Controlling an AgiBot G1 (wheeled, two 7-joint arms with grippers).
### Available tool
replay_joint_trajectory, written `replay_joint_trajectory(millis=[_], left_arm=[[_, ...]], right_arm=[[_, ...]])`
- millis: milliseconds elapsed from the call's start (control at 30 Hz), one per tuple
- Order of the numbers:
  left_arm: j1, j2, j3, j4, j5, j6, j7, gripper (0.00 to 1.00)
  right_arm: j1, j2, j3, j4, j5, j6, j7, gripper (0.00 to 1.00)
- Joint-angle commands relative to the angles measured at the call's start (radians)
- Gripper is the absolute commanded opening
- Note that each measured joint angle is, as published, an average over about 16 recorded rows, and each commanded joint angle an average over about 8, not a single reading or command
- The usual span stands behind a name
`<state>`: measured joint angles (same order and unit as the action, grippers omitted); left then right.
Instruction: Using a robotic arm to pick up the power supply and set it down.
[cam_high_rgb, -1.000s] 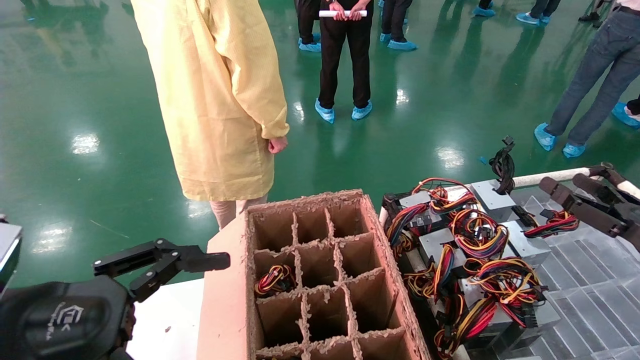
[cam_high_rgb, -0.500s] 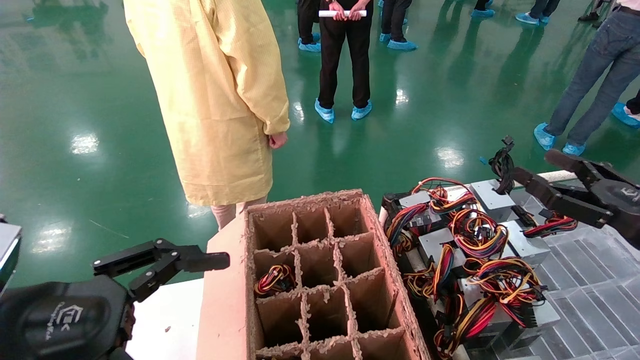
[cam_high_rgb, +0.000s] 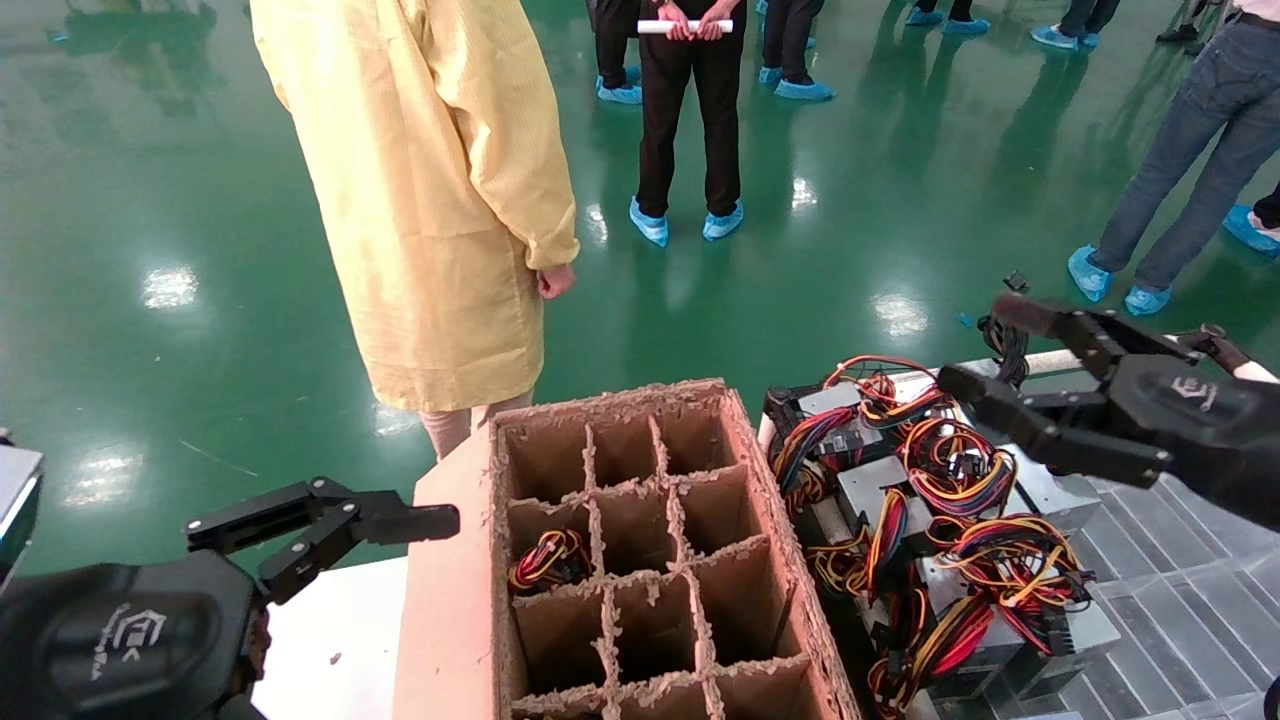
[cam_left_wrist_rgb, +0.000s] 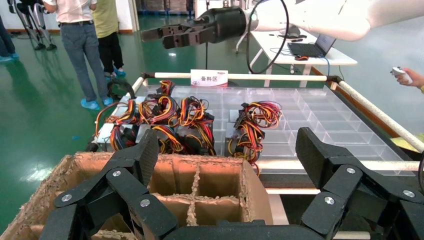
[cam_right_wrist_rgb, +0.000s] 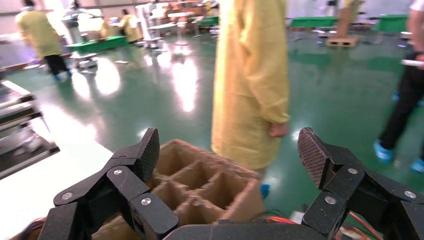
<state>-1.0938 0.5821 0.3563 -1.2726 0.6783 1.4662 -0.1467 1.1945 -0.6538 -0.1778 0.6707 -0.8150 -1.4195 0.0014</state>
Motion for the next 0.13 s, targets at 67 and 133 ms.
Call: replay_joint_trajectory(millis=[67,133], left_arm=[[0.000,0.000,0.000,0.000,0.000,0.000,0.000,1.00],[0.000,0.000,0.000,0.000,0.000,0.000,0.000,1.00]], right_arm=[[-0.016,0.006,-0.014,0.082,0.011,-0.010,0.025,1.00],[-0.020,0.007,-0.017,0.102,0.014,-0.013,0.031,1.00]])
